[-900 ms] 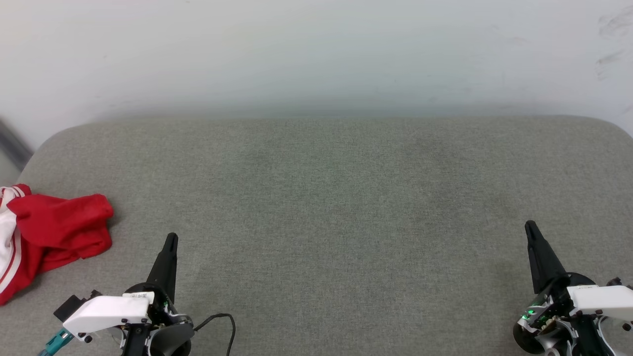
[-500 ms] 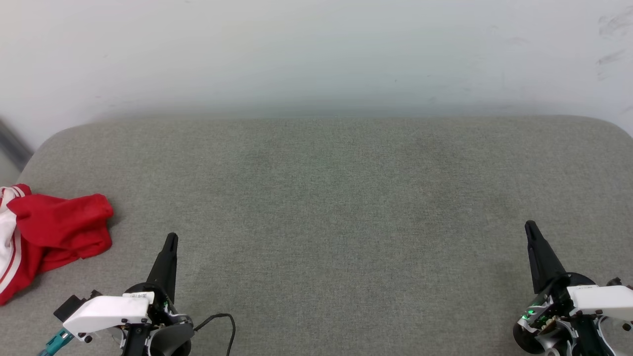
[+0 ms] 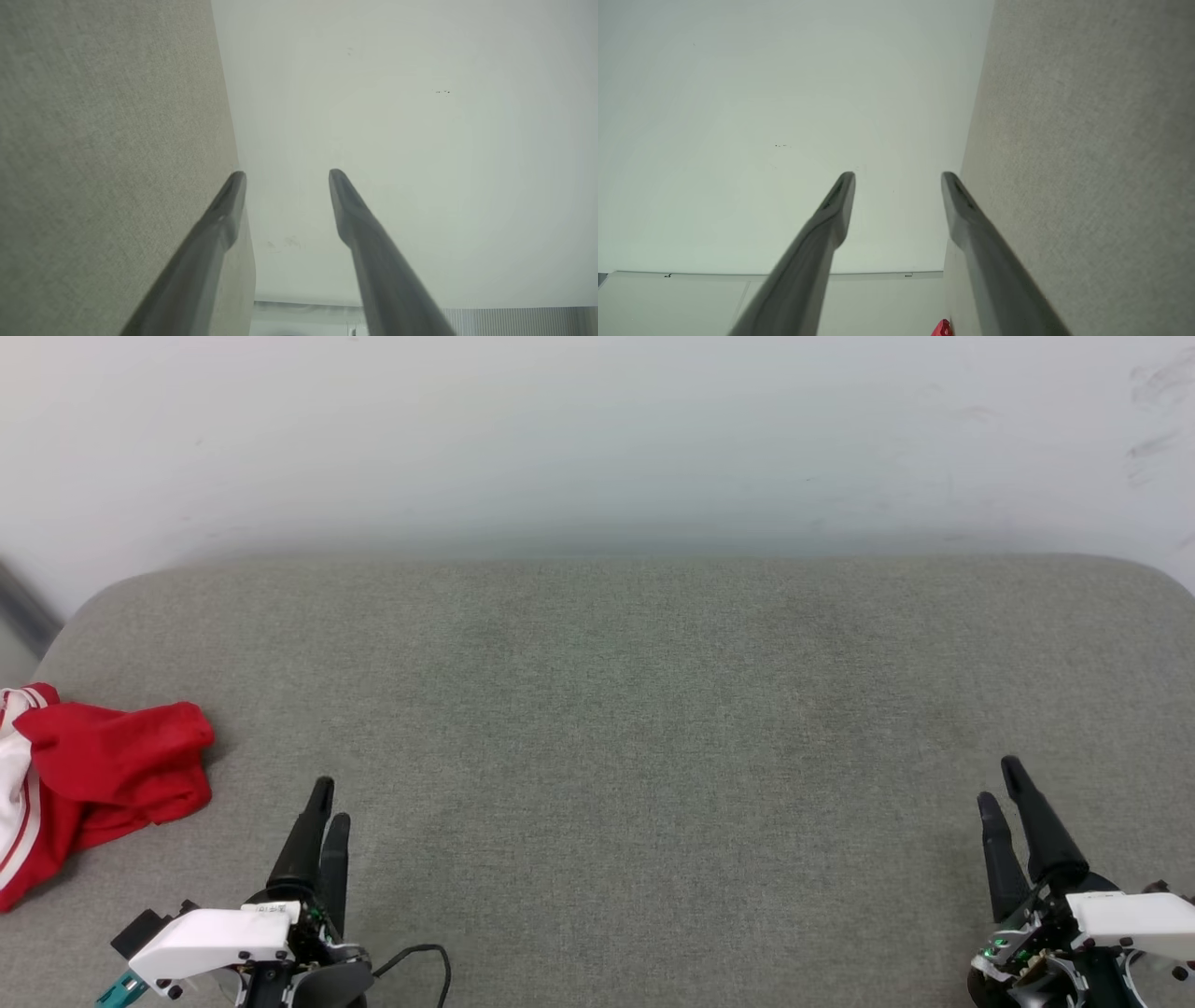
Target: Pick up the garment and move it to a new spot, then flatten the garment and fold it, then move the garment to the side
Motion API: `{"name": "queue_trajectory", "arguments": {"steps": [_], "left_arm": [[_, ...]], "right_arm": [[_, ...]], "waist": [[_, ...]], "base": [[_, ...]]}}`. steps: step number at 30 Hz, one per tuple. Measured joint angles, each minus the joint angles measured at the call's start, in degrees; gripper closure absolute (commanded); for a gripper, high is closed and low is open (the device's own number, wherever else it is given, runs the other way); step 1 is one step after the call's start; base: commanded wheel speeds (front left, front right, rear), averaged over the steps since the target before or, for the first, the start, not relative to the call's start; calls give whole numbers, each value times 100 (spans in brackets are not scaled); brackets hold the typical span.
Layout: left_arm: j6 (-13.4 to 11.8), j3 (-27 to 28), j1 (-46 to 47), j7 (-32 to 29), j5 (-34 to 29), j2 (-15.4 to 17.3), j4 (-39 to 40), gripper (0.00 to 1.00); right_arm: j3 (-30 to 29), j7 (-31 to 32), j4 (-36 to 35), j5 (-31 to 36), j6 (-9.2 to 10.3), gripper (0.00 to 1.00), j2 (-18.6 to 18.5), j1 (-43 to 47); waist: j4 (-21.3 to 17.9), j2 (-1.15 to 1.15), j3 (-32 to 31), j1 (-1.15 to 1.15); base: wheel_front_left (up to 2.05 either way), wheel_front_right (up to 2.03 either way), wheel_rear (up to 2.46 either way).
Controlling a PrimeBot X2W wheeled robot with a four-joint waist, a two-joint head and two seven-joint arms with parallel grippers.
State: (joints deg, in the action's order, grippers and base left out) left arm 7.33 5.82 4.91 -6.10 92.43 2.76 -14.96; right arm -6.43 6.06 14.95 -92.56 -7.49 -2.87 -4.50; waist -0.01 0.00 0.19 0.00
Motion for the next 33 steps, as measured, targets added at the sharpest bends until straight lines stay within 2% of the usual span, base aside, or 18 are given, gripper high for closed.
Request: {"name": "queue_trajectory", "arguments": {"steps": [11,19,24,33], "left_arm": [[0,-381,16,326,-177,2,242,0],[0,-502,34,527,-860,5,391,0],[0,-558,35,638,-1454,5,491,0],[0,-651,36,836,-2673,3,642,0]], "right_arm": [[108,-285,-227,115,0,0,-1,5],[232,-513,-388,482,0,0,-91,18],[260,-642,-505,1024,0,0,-138,20],[332,-835,-740,2593,0,0,-169,41]], "waist": [[6,0,0,0],[12,0,2,0],[19,0,4,0],[35,0,0,0]], "base": [[0,0,0],[0,0,0],[0,0,0],[0,0,0]]}}
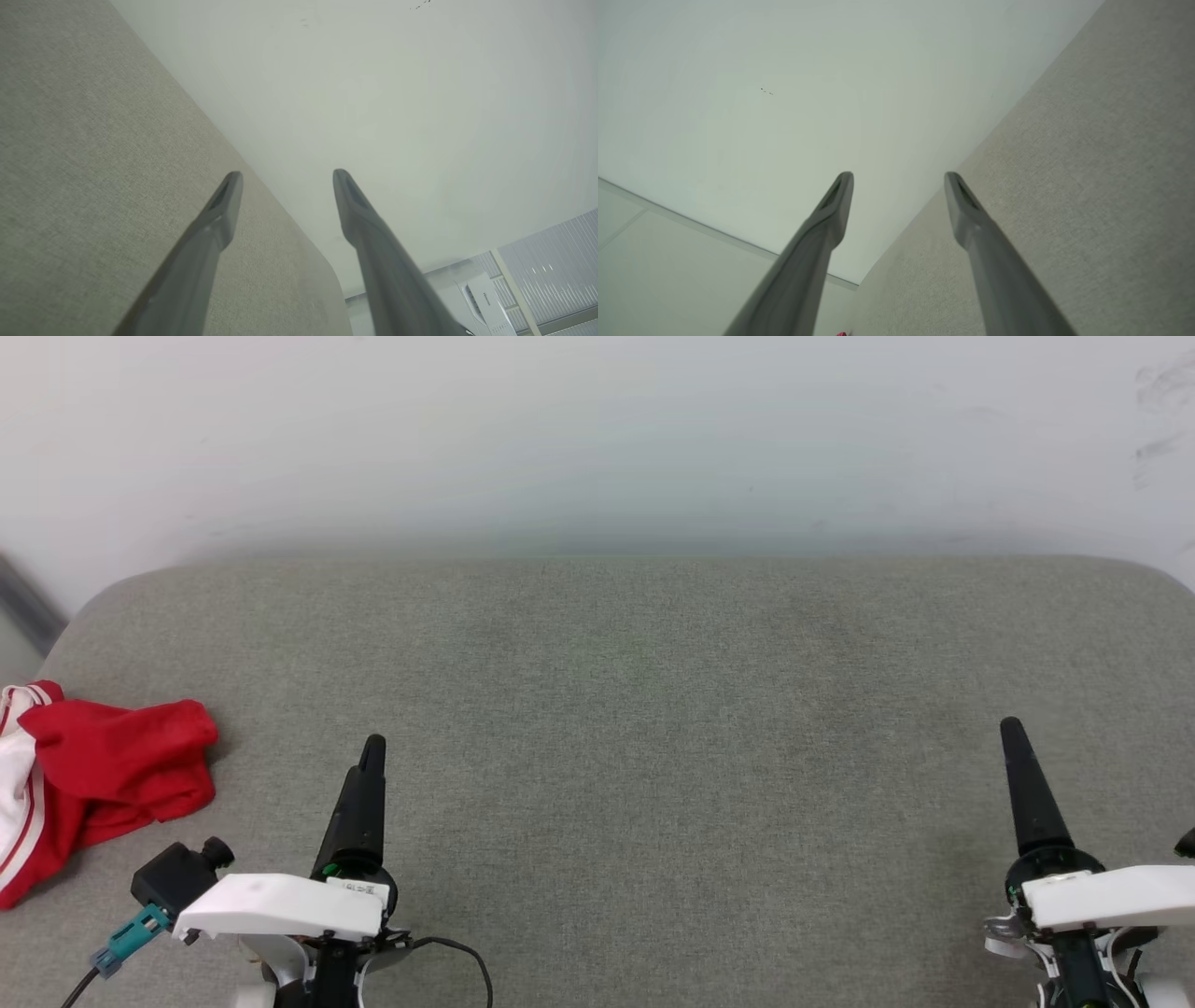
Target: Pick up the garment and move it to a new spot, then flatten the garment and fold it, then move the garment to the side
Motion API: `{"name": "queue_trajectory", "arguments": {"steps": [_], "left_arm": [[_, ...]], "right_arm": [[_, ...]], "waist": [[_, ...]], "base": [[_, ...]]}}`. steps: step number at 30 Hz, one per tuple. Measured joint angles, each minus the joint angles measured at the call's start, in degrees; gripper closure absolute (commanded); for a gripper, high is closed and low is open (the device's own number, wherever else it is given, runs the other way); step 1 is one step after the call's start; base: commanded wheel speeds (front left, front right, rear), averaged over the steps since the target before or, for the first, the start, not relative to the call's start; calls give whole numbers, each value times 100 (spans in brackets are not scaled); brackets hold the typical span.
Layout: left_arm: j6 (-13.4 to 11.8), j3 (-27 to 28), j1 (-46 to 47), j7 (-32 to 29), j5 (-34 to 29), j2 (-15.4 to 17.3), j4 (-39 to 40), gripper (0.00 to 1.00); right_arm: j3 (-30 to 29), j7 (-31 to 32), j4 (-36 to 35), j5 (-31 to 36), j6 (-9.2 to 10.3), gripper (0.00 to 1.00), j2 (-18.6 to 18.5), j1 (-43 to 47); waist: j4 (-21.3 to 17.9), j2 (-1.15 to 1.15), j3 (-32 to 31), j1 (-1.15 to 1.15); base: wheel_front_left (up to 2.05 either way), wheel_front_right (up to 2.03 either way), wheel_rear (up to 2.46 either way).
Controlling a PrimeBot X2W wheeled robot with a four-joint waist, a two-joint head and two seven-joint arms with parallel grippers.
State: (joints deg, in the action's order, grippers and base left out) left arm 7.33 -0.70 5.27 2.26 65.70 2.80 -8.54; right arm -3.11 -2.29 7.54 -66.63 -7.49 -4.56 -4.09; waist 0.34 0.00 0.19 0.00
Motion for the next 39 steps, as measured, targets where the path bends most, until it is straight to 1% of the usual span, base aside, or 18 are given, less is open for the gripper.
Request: {"name": "queue_trajectory", "arguments": {"steps": [5,10,15,22,30,39], "left_arm": [[0,-83,0,99,-671,5,44,0],[0,-213,1,197,-1350,86,59,0],[0,-260,9,280,-1959,155,67,0],[1,-393,75,404,-2736,242,74,0],[-46,-481,116,531,-3393,331,-33,0],[-131,-538,209,661,-3957,408,-190,0]], "right_arm": [[113,-101,-37,790,0,0,-57,35],[163,-191,-18,1499,0,0,-96,71],[158,-272,14,2086,0,0,-105,82],[107,-210,-18,2897,0,0,-96,101],[37,-147,-109,3674,0,0,-62,135],[16,-135,-207,4328,0,0,-25,158]], "waist": [[6,0,-6,0],[12,0,-15,0],[13,0,-29,0],[10,0,-35,0],[1,0,-24,0],[-18,0,-16,0]], "base": [[0,0,0],[0,0,0],[0,0,0],[0,0,0],[0,0,0],[0,0,0]]}}
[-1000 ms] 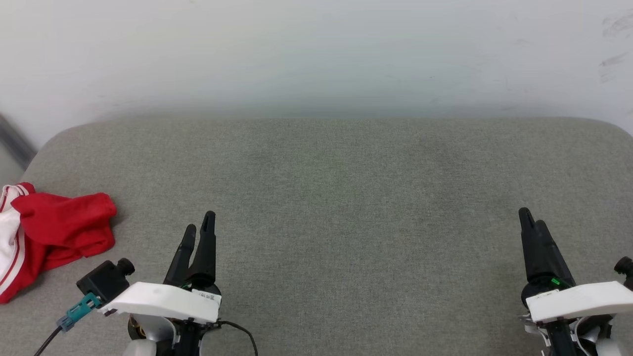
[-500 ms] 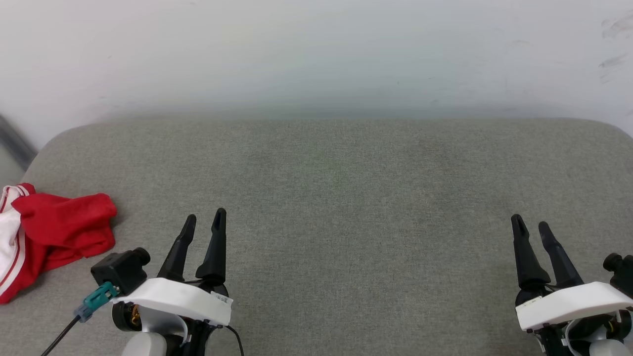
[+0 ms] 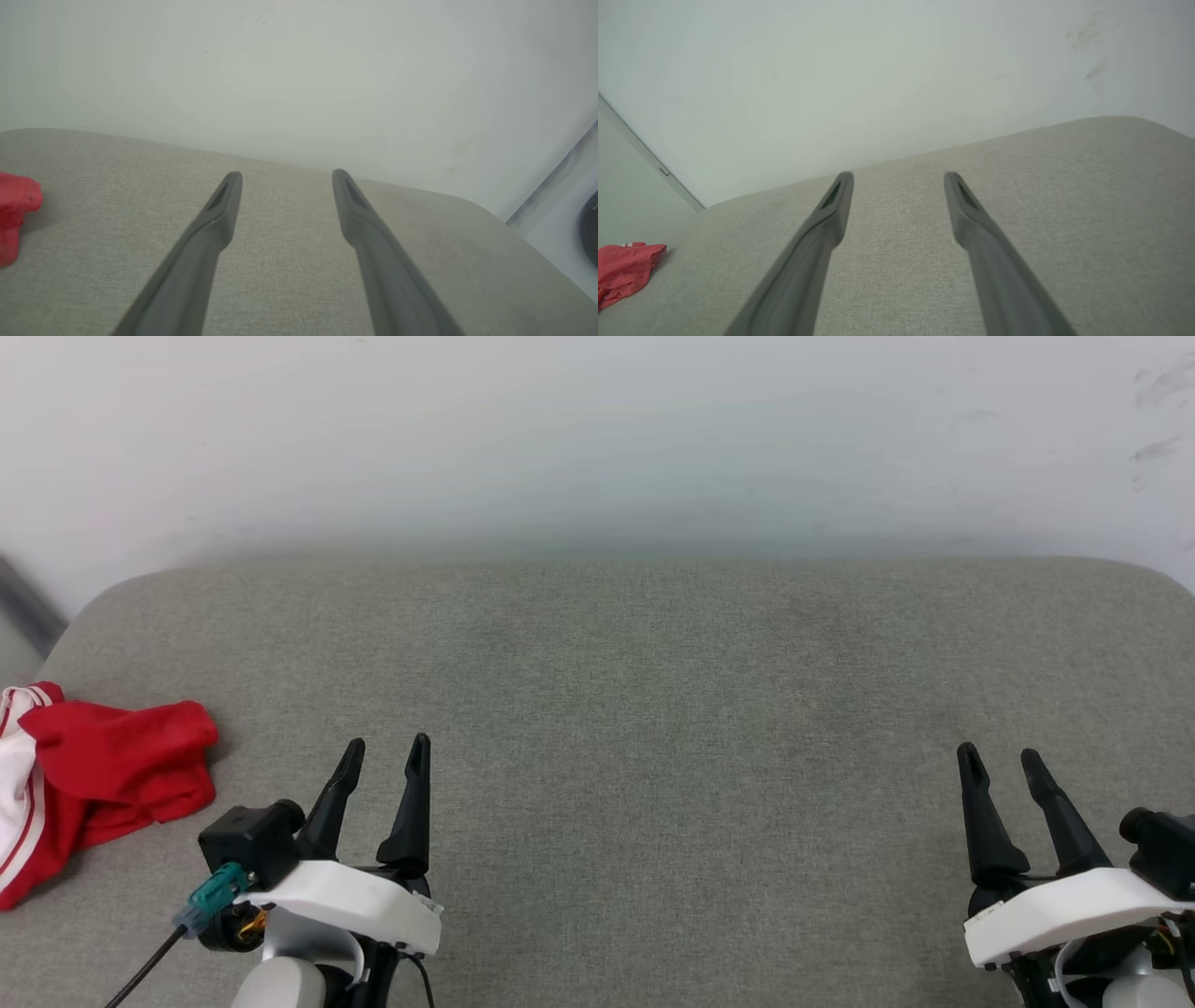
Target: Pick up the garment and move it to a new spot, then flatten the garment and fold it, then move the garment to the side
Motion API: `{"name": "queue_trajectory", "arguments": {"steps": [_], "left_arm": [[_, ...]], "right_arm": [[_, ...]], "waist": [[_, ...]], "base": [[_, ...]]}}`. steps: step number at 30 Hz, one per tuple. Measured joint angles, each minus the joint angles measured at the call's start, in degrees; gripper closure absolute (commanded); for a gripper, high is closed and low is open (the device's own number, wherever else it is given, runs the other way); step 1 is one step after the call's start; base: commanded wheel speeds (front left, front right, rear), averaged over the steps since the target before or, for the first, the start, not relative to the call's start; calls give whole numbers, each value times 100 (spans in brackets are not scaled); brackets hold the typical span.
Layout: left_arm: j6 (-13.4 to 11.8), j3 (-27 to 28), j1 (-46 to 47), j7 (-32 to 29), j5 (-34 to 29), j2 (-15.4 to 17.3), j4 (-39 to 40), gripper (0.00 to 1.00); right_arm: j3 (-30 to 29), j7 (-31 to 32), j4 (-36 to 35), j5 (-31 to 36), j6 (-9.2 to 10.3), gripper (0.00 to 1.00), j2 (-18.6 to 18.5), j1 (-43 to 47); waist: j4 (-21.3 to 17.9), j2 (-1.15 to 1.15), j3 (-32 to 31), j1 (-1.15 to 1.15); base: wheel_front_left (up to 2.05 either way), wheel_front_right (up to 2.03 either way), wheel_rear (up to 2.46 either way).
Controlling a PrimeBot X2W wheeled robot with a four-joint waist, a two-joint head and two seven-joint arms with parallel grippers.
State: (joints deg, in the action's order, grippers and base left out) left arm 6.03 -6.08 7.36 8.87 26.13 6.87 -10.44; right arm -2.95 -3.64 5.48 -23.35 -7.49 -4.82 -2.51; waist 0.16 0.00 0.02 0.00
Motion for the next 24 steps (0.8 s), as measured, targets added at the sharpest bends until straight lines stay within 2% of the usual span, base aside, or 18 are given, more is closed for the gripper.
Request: {"name": "queue_trajectory", "arguments": {"steps": [24], "left_arm": [[-70,-96,92,315,-1103,64,-240,0]], "right_arm": [[-68,-11,-216,1171,-1,0,124,74]], "waist": [[-18,0,6,0]], "base": [[0,0,0]]}}
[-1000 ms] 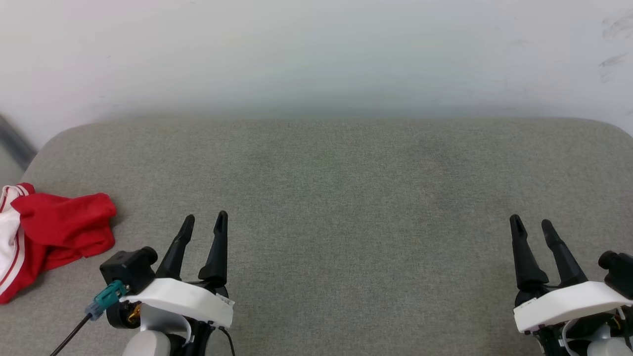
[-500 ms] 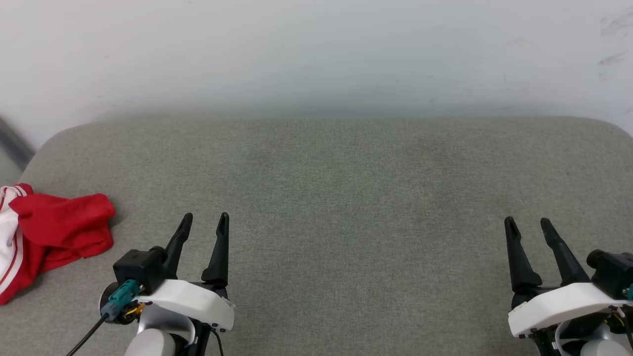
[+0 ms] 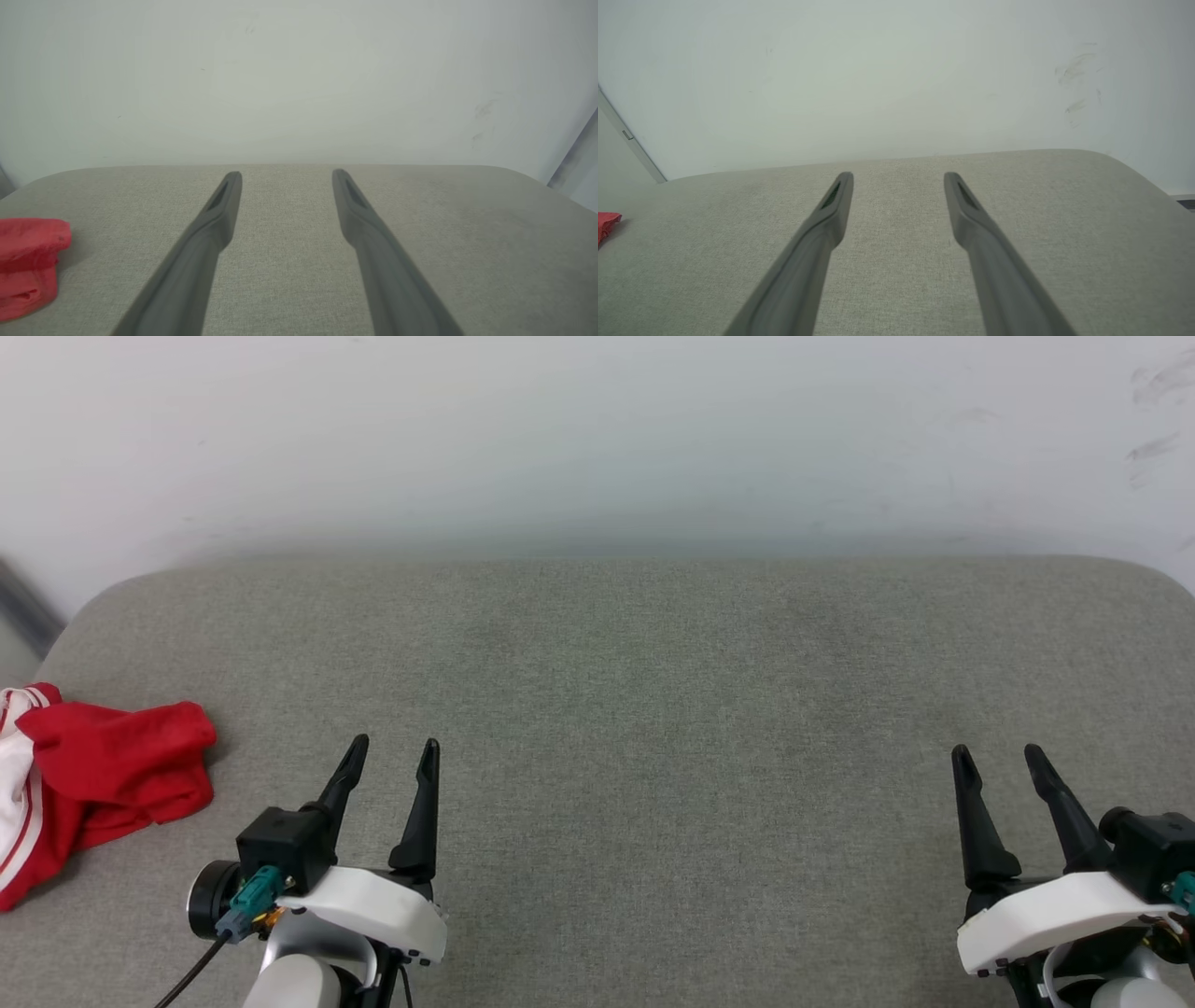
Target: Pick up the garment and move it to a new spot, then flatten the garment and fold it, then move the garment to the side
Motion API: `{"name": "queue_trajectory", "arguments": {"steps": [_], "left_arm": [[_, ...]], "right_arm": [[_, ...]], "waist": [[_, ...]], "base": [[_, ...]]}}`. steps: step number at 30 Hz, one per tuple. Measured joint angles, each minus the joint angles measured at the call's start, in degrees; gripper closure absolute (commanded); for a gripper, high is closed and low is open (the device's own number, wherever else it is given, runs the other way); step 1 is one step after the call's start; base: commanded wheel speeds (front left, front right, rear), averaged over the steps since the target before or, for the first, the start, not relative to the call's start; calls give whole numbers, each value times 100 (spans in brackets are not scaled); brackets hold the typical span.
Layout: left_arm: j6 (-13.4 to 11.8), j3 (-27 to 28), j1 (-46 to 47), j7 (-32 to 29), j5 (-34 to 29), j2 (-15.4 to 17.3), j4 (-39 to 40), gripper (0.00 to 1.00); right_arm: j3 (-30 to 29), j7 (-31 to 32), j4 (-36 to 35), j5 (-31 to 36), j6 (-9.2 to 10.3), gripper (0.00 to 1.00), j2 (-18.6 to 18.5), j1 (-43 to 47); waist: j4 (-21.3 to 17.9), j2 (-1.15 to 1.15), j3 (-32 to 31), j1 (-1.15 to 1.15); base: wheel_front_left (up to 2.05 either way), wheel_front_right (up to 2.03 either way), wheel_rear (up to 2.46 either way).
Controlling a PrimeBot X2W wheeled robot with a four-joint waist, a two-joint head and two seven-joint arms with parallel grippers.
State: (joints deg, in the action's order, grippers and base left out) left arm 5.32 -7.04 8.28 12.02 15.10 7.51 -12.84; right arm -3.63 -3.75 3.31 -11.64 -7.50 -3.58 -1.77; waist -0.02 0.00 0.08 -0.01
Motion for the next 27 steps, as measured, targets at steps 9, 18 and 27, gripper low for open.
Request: {"name": "queue_trajectory", "arguments": {"steps": [9,18,27], "left_arm": [[29,24,25,104,-279,-52,-188,0],[71,81,59,209,-552,-103,-357,0],[83,132,132,288,-866,-134,-475,0]], "right_arm": [[-87,-23,-66,311,0,0,37,60],[-105,-43,-78,491,0,0,55,65],[-120,-126,-67,737,0,0,57,66]], "waist": [[-1,0,-3,0],[-7,0,-3,0],[24,0,-6,0]], "base": [[0,0,0],[0,0,0],[0,0,0]]}}
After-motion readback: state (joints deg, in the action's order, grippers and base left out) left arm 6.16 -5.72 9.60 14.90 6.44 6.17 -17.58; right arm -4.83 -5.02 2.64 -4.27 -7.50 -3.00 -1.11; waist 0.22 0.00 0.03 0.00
